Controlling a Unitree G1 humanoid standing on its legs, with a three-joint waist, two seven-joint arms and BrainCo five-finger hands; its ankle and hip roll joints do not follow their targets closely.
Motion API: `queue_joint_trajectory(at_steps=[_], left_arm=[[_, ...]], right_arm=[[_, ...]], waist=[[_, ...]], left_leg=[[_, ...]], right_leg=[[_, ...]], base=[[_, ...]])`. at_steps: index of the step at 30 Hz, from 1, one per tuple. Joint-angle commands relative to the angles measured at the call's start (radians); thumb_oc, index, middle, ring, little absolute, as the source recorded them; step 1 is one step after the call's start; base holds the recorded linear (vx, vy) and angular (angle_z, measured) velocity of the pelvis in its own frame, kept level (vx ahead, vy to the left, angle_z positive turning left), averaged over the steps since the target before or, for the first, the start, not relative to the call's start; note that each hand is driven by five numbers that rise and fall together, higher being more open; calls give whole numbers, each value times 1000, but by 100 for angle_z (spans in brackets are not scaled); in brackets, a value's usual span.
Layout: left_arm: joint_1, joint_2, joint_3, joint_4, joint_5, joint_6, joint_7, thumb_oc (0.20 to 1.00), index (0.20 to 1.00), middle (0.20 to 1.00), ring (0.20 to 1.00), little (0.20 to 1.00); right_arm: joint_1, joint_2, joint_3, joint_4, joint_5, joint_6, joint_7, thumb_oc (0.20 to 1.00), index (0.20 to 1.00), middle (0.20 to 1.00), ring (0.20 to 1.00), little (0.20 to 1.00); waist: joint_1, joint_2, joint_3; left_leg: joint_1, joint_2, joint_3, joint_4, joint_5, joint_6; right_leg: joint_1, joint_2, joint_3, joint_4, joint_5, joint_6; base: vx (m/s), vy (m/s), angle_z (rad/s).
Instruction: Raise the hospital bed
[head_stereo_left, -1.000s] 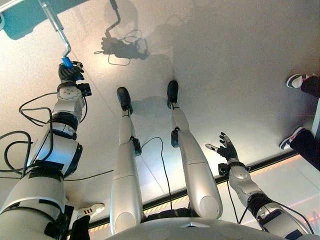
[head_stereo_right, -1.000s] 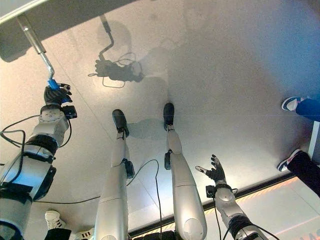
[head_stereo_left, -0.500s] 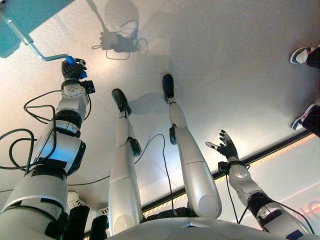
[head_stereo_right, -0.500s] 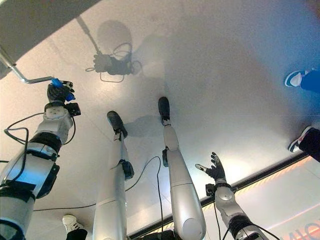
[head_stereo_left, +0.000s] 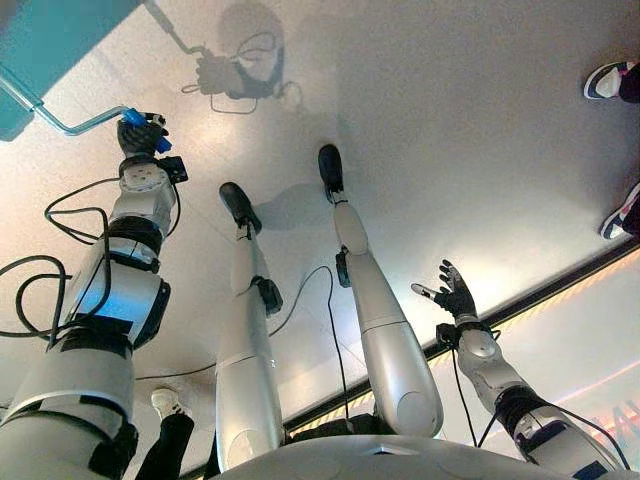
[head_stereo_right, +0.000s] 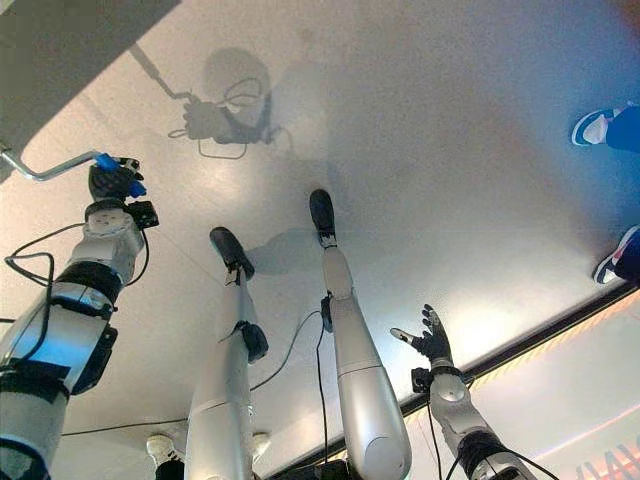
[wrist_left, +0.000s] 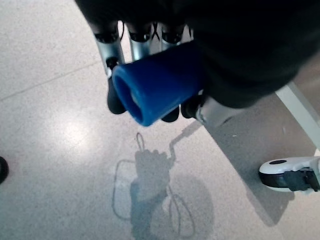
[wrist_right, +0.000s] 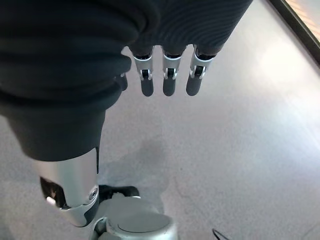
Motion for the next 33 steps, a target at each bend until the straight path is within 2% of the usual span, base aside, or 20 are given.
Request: queue_joint_trajectory(at_steps=[1, 2, 3, 4, 5, 18, 26, 33], left_arm=[[-122, -52, -34, -74, 56, -55, -54, 200, 200, 200, 200, 200], [-121, -64, -37, -80, 52, -60, -61, 200, 200, 200, 200, 200], [-119, -70, -39, -86, 49, -62, -62, 200, 200, 200, 200, 200], [-115, -76, -39, -96, 45, -65, -65, 200, 200, 200, 200, 200], [-113, -85, -39, -103, 41, -68, -64, 200, 200, 200, 200, 200], [-78, -124, -79, -244, 13, -101, -74, 200, 200, 200, 200, 200], [-43, -106, -86, -335, -11, -119, -76, 200, 200, 200, 200, 200], [69, -63, -65, -467, -32, -141, -78, 200, 200, 200, 200, 200]], right_arm=[[101, -59, 5, -22, -17, -11, -6, 1000, 1000, 1000, 1000, 1000], [103, -64, 4, -15, -24, -8, -4, 1000, 1000, 1000, 1000, 1000], [103, -63, 4, -11, -26, -6, -2, 1000, 1000, 1000, 1000, 1000], [103, -63, 4, -5, -30, -6, -1, 1000, 1000, 1000, 1000, 1000], [104, -65, 3, -2, -31, -6, 0, 1000, 1000, 1000, 1000, 1000], [111, -59, -16, 53, -30, 9, 14, 1000, 1000, 1000, 1000, 1000], [113, -58, -28, 64, -33, 21, 19, 1000, 1000, 1000, 1000, 1000], [105, -51, -47, 94, -43, 41, 23, 1000, 1000, 1000, 1000, 1000]], waist=[[-33, 1, 5], [-33, 11, 5], [-29, 21, 5], [-29, 26, 5], [-32, 26, 5], [-7, 62, 5], [16, 70, 5], [53, 74, 5]], left_leg=[[131, 16, -8, 0, -58, -18], [145, 16, -9, 0, -57, -19], [170, 16, -27, 0, -89, -23], [178, 15, -29, 0, -89, -23], [166, 13, -14, 0, -59, -20], [251, -2, -72, 0, -54, -20], [290, -13, -102, 0, -54, -16], [329, -26, -135, 0, -52, -10]], right_leg=[[24, 29, -14, 95, -48, 102], [33, 30, -16, 107, -55, 99], [57, 32, -13, 108, -89, 106], [64, 33, -15, 110, -92, 105], [50, 31, -21, 113, -61, 95], [147, 18, -69, 132, -83, 81], [200, 2, -96, 134, -92, 77], [254, -21, -127, 145, -103, 77]], base=[[-10, -72, -3], [-5, -42, -3], [66, -7, -3], [-5, -21, -4], [-80, -74, -1], [-6, -29, 7], [8, 3, 14], [4, 25, 9]])
